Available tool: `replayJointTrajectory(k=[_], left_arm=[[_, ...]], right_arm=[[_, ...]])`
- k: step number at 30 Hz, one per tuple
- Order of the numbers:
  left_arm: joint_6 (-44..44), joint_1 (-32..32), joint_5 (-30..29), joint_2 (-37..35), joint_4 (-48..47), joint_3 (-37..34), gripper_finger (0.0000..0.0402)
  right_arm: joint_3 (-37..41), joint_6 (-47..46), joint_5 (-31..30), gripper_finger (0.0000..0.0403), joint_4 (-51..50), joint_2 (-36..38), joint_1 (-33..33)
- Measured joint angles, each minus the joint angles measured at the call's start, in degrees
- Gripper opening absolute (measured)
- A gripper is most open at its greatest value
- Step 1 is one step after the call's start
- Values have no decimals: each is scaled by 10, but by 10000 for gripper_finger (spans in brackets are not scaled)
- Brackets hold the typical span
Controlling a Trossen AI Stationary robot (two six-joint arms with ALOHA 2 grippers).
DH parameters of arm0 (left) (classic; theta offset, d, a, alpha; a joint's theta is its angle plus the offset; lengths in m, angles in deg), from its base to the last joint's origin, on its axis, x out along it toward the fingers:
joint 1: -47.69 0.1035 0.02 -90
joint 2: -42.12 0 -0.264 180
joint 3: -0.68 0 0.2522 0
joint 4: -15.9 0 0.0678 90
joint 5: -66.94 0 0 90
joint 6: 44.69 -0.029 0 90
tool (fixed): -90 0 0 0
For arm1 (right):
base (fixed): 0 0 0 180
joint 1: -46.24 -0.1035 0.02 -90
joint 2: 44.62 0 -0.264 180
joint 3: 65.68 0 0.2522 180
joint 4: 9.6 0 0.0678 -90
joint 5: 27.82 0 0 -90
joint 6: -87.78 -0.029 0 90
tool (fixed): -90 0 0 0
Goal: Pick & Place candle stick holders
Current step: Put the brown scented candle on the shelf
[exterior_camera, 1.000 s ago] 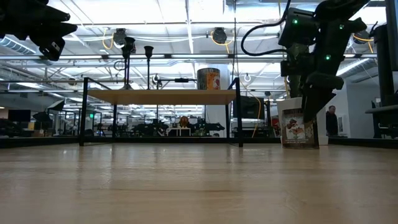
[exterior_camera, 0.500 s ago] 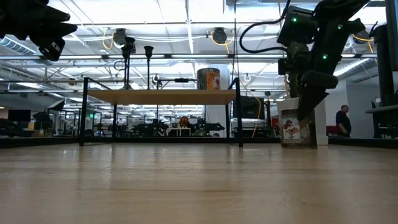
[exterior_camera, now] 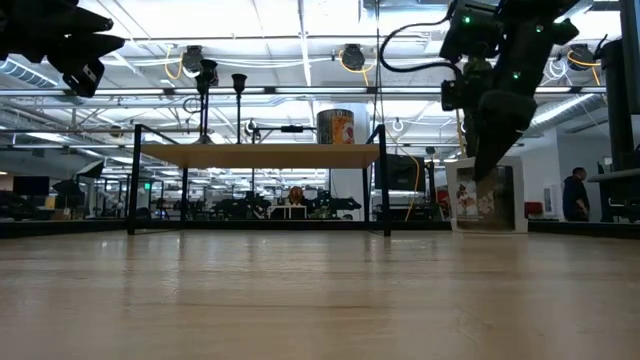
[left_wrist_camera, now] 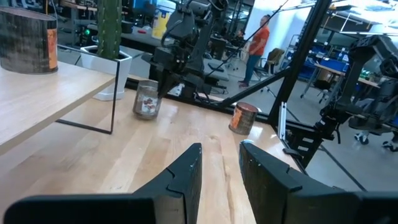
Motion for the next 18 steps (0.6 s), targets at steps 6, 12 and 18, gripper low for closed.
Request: replayJointTrajectory(k=[6, 12, 18], left_arm=[[0, 0, 0, 0, 11, 0, 113], [18, 0, 0, 0, 11, 0, 113], [21, 0, 0, 0, 11, 0, 113]], right_arm=[[-37, 1, 11, 2, -38, 0, 0], [-86, 1, 50, 1, -75, 1, -20], [-137, -16, 138, 1, -75, 1, -52]])
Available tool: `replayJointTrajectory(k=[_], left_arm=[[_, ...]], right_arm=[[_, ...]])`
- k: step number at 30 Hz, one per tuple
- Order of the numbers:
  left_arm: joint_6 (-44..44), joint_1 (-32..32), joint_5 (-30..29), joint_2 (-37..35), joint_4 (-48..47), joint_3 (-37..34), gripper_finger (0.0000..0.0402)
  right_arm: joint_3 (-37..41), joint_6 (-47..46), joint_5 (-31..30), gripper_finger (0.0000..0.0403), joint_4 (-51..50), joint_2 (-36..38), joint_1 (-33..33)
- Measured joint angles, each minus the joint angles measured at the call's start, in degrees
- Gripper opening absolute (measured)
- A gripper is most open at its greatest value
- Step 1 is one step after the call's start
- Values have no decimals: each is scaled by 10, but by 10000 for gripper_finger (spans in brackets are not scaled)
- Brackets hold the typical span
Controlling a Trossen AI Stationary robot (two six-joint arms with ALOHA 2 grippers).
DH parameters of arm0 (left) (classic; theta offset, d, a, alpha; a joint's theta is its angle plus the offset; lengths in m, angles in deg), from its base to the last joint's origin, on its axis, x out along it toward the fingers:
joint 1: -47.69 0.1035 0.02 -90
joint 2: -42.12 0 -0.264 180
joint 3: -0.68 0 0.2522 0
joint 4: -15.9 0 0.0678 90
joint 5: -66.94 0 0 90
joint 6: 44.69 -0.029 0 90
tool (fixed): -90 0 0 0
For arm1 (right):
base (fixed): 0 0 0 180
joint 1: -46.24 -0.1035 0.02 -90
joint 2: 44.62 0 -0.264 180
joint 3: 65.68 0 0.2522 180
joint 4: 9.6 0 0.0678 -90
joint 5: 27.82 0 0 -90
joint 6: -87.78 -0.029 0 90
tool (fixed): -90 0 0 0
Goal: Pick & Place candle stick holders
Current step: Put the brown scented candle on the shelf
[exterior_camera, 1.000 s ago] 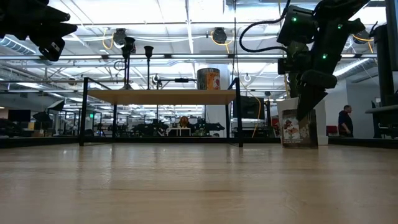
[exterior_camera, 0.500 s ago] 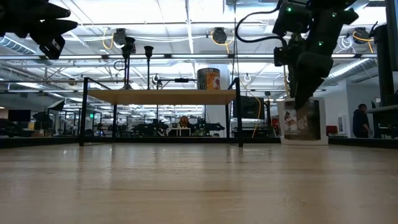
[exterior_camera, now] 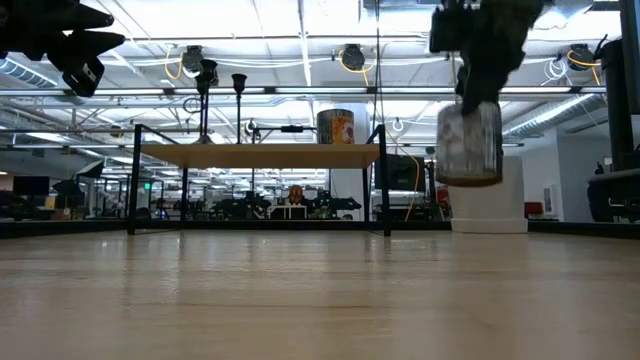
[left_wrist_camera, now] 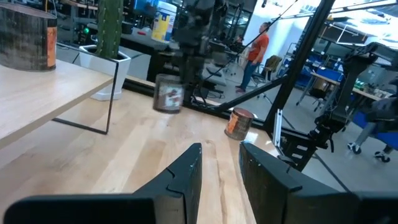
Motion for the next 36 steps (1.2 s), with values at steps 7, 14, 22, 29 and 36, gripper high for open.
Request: replayJointTrajectory(k=[7, 14, 22, 29, 36], left_arm=[[8, 0, 0, 0, 0, 0, 113], [18, 0, 0, 0, 2, 0, 113], [44, 0, 0, 0, 18, 0, 113], [42, 0, 0, 0, 46, 0, 113], [42, 0, 0, 0, 46, 0, 113]], right_arm=[[-40, -33, 17, 0, 65, 0, -42], [-96, -39, 0, 0, 90, -37, -64], [-185, 24, -1, 0, 93, -98, -64], [-267, 98, -70, 0, 94, -147, -61], [-316, 164, -123, 0, 94, -178, -31]])
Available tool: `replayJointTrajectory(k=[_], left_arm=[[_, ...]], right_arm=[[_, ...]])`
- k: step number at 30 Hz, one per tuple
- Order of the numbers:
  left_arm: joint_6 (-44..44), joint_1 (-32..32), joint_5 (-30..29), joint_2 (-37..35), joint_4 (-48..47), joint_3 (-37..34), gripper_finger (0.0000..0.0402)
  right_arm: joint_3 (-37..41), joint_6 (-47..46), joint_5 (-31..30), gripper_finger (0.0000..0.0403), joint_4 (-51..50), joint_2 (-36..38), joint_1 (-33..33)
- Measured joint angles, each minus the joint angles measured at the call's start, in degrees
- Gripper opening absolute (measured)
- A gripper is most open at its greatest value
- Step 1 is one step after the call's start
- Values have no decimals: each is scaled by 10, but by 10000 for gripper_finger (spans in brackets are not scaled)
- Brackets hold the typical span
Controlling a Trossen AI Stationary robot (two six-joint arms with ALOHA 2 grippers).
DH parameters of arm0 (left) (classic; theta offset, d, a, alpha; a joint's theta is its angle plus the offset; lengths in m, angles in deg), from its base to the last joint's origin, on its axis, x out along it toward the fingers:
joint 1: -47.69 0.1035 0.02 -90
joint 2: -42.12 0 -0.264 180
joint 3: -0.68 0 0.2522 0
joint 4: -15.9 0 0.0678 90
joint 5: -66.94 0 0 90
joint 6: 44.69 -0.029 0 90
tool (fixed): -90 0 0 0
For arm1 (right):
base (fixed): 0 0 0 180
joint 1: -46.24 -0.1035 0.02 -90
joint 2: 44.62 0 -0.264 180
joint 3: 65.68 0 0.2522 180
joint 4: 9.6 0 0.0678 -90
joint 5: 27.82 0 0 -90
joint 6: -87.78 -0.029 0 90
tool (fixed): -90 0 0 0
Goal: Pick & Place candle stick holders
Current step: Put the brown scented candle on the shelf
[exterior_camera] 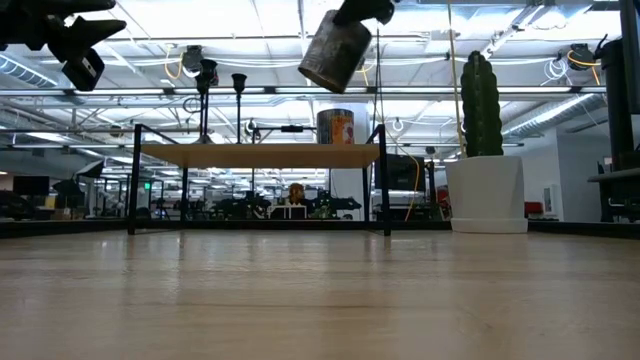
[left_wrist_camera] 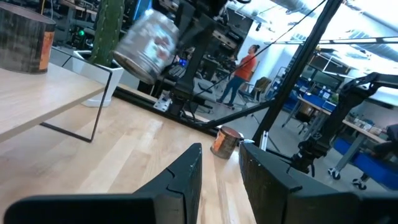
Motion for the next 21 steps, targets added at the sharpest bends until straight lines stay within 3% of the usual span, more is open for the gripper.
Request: replayJointTrajectory(k=[11, 21], left_arm=[[14, 0, 0, 0, -1, 0, 113], [16, 0, 0, 0, 15, 0, 113]], right_arm=[[-9, 57, -7, 0, 30, -23, 59], [-8, 88, -4, 0, 54, -36, 73]])
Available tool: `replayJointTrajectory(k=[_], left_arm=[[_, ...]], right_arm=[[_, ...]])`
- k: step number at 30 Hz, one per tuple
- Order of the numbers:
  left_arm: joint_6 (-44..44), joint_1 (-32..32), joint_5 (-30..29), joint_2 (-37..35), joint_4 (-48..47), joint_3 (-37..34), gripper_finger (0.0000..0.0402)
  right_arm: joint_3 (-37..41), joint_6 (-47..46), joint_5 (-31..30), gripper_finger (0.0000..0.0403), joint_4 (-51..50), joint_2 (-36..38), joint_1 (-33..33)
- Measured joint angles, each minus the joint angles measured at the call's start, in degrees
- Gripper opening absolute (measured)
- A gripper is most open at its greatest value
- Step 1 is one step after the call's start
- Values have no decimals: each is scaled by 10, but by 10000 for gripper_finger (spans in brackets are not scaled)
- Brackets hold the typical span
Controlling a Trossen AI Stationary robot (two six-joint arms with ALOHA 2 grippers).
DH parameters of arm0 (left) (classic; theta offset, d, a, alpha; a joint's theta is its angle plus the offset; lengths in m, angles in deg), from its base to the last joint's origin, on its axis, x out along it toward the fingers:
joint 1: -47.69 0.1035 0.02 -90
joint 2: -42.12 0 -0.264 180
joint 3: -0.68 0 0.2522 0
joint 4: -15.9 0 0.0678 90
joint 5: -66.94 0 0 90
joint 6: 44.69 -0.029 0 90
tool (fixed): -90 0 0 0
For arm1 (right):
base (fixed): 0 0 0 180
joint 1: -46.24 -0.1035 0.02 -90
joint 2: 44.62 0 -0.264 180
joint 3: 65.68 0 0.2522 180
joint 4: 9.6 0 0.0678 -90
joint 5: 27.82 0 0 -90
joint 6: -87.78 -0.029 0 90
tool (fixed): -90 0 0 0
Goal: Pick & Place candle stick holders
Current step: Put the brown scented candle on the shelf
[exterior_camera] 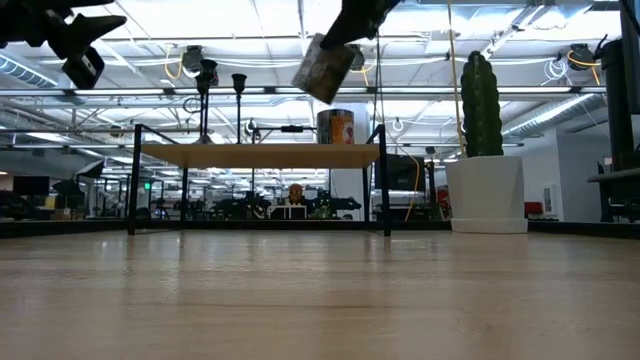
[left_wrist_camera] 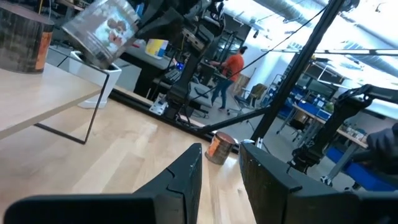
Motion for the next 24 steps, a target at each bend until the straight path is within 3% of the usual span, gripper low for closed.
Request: replayJointTrajectory(k=[13, 21, 24], left_arm=[[18, 0, -1, 1, 17, 0, 113], [24, 0, -122, 39, 72, 0, 113], [-8, 0, -125, 64, 100, 0, 113]], right_arm=[[0, 13, 42, 0, 18, -59, 35], [0, 11, 43, 0, 19, -58, 36], [0, 11, 43, 0, 18, -58, 37]])
